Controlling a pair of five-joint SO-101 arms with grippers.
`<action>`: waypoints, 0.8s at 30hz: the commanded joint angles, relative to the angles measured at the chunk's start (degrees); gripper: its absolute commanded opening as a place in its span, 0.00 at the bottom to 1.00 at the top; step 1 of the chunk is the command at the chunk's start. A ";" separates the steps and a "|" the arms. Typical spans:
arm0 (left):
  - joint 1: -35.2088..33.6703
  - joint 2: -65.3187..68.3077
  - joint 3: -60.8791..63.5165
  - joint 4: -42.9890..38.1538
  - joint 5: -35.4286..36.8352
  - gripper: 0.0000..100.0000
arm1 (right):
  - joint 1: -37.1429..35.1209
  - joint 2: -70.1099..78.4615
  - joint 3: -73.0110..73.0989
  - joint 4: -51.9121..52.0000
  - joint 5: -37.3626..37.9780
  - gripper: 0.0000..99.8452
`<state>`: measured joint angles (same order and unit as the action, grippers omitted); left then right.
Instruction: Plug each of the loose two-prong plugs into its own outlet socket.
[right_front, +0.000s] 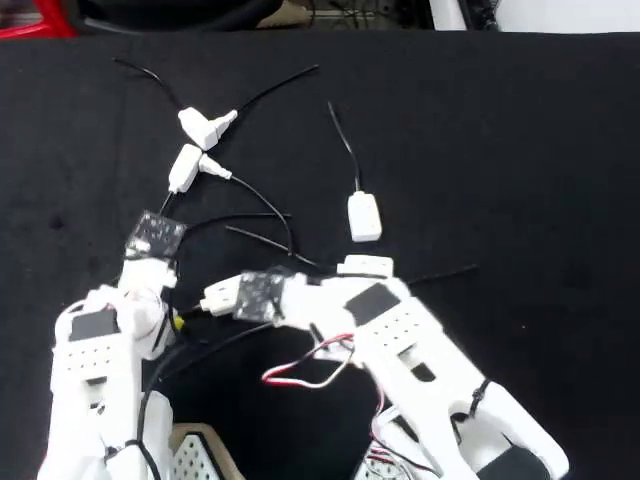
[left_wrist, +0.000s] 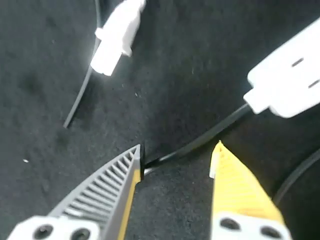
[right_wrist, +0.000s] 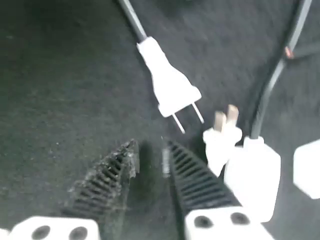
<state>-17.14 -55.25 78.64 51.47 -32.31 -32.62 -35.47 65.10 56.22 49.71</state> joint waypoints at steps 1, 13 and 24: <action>-2.42 -3.25 0.75 -1.49 0.53 0.22 | -4.31 -1.71 -2.07 -1.41 3.52 0.12; -7.52 -16.97 8.57 -4.40 0.79 0.22 | -6.07 -1.36 -1.98 -6.33 8.09 0.13; -7.69 -27.96 10.95 1.14 0.88 0.22 | -5.71 -1.27 4.00 -14.33 7.91 0.13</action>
<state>-24.44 -81.01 89.89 51.21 -31.87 -39.82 -35.47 68.97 44.44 57.19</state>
